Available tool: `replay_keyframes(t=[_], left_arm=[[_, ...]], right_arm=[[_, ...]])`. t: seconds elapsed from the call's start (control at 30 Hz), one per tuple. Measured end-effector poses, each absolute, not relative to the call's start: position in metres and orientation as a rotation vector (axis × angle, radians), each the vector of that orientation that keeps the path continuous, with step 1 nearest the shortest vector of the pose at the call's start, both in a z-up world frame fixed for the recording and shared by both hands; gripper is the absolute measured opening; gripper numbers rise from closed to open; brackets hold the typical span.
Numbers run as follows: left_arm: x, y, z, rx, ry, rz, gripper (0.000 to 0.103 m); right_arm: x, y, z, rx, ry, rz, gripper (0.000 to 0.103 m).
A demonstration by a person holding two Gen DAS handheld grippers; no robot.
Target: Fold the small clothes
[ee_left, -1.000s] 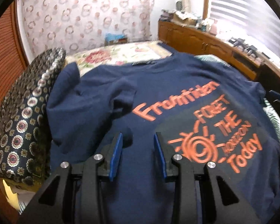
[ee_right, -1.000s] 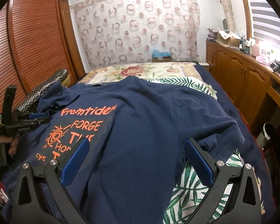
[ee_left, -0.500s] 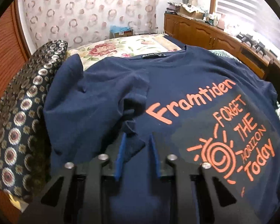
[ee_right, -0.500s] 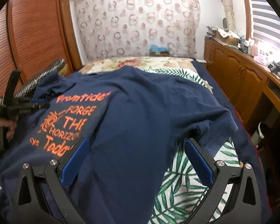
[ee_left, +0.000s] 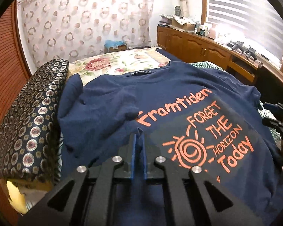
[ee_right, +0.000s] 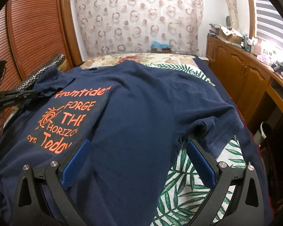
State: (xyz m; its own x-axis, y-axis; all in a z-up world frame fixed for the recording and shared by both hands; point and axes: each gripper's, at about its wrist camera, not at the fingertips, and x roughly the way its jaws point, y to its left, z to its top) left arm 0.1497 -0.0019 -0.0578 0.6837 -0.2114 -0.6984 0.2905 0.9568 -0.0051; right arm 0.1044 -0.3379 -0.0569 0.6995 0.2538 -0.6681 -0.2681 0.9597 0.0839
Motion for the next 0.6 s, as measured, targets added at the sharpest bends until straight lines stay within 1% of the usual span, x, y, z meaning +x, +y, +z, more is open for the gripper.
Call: replay_keyframes(t=[0.07, 0.1, 0.27, 0.4, 0.6], left_arm=[[0.144, -0.003, -0.058, 0.088, 0.777, -0.314, 0.012], [0.143, -0.004, -0.059, 0.087, 0.781, -0.319, 0.016], [0.146, -0.015, -0.067, 0.087, 0.801, -0.317, 0.028], [0.154, -0.019, -0.080, 0.082, 0.843, -0.305, 0.030], [0.159, -0.026, -0.092, 0.109, 0.852, -0.283, 0.030]], right_arm=[[0.104, -0.338, -0.057, -0.022, 0.742, 0.290, 0.103], [0.104, -0.339, -0.057, -0.023, 0.741, 0.291, 0.103], [0.105, -0.339, -0.058, -0.027, 0.739, 0.282, 0.103], [0.105, -0.338, -0.058, -0.024, 0.740, 0.281, 0.103], [0.105, -0.337, -0.060, -0.021, 0.743, 0.277, 0.103]])
